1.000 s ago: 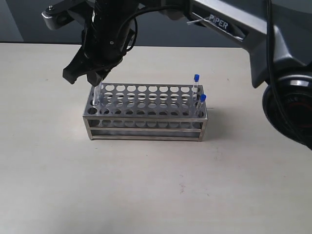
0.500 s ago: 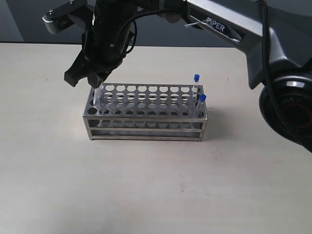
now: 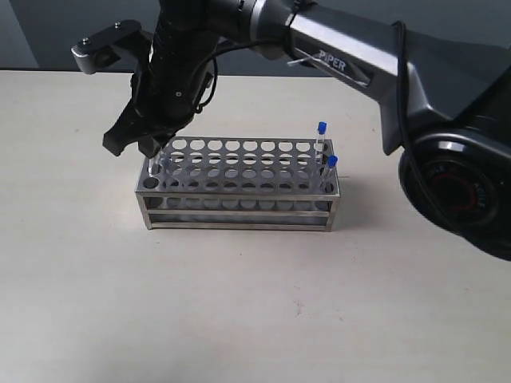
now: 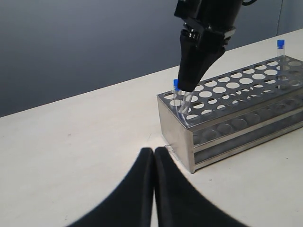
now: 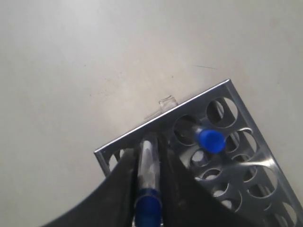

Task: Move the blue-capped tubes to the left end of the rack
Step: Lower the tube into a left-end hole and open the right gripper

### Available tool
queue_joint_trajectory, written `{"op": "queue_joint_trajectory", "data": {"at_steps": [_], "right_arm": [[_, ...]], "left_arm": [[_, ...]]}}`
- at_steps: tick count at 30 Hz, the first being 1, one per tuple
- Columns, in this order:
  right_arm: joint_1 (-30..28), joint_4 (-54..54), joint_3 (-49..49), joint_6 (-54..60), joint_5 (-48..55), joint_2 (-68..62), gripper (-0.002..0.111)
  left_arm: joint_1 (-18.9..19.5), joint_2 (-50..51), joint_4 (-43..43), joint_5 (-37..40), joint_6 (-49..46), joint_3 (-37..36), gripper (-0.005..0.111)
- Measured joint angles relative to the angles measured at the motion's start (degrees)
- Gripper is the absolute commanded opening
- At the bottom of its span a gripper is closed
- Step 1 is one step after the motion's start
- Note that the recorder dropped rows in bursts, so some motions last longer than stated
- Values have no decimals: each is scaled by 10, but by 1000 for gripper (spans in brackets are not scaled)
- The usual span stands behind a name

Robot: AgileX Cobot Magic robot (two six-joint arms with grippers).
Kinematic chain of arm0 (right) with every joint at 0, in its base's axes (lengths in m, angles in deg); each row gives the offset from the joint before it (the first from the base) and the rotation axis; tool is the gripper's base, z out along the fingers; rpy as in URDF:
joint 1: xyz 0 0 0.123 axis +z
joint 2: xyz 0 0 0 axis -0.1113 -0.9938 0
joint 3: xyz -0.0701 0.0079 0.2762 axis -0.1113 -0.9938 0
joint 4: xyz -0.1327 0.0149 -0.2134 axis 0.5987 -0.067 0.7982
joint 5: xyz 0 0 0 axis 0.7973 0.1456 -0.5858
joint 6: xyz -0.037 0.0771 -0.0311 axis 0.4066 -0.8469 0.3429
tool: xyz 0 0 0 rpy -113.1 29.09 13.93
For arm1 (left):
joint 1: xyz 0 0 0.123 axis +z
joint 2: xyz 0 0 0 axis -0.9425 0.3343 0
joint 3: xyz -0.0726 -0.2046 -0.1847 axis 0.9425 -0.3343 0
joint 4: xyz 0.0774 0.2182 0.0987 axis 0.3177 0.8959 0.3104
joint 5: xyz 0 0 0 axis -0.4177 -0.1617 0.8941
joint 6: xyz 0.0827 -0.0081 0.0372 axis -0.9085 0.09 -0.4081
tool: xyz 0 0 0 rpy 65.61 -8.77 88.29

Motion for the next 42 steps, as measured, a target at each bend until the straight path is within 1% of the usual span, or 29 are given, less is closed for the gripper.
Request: {"op": "queue_joint_trajectory", "data": {"at_steps": [5,14,31,33,34,35,36,37,42], "right_arm": [[-1,-10,0,1,-18,-1,0],[-5,-43,0,38,-53,-10,0],[-5,-38,5,44,-26,-15,1],[-5,-38,5,44,-25,-15,8],[-5,-38,5,44,-24,-15,19],[-5,-38,5,44,-24,-15,25],[-5,-40,5,43,-21,-15,35],[-5,-49,5,41,-9,-16,38],[-1,-55,5,38,-2,-20,38]], "left_arm": [[0,0,0,0,0,0,1],[0,0,0,0,0,0,1],[0,0,0,0,0,0,1],[0,0,0,0,0,0,1],[0,0,0,0,0,0,1],[0,0,0,0,0,0,1],[0,0,0,0,0,0,1],[0,0,0,0,0,0,1],[0,0,0,0,0,0,1]]}}
